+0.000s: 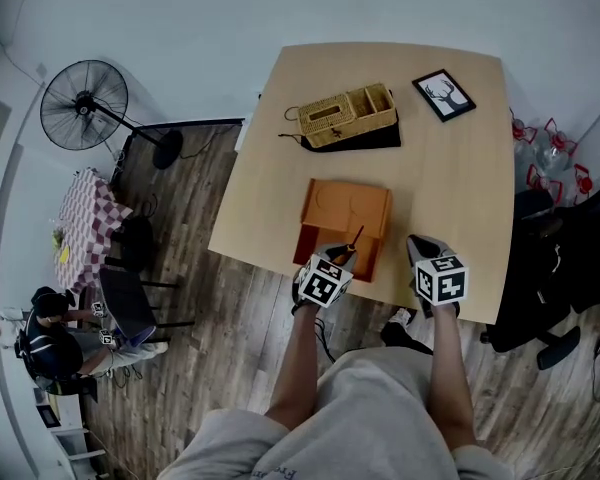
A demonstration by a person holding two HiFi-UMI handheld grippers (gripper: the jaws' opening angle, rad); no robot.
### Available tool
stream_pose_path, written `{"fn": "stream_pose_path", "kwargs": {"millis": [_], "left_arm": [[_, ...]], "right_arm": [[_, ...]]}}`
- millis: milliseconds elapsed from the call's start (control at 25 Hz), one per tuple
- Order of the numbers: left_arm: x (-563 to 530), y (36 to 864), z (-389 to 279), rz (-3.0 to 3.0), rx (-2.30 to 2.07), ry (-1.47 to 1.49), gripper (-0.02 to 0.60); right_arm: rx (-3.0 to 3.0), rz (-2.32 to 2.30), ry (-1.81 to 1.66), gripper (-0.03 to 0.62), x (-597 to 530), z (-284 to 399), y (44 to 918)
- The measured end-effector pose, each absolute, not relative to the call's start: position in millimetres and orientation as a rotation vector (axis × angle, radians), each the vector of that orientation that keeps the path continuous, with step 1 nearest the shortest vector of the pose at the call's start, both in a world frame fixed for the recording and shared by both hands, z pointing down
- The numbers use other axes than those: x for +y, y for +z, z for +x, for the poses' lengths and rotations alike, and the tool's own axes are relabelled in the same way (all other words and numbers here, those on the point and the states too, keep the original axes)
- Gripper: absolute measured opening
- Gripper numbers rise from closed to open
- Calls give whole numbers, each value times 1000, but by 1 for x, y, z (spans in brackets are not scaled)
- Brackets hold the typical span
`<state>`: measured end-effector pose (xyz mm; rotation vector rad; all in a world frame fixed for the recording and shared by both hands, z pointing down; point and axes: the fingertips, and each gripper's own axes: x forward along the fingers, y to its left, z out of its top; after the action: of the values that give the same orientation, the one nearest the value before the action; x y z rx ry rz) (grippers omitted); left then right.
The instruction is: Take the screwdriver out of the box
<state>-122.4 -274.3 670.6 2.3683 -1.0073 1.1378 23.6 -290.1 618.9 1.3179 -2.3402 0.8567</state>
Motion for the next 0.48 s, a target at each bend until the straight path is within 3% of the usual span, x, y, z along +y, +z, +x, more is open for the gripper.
{"fn": "stream_pose_path", "kwargs": {"millis": [480], "left_arm": [[-245, 620, -141, 2439, -1160, 936, 128]], "right_arm": [[-2401, 1389, 790, 2, -258, 7, 601]]}}
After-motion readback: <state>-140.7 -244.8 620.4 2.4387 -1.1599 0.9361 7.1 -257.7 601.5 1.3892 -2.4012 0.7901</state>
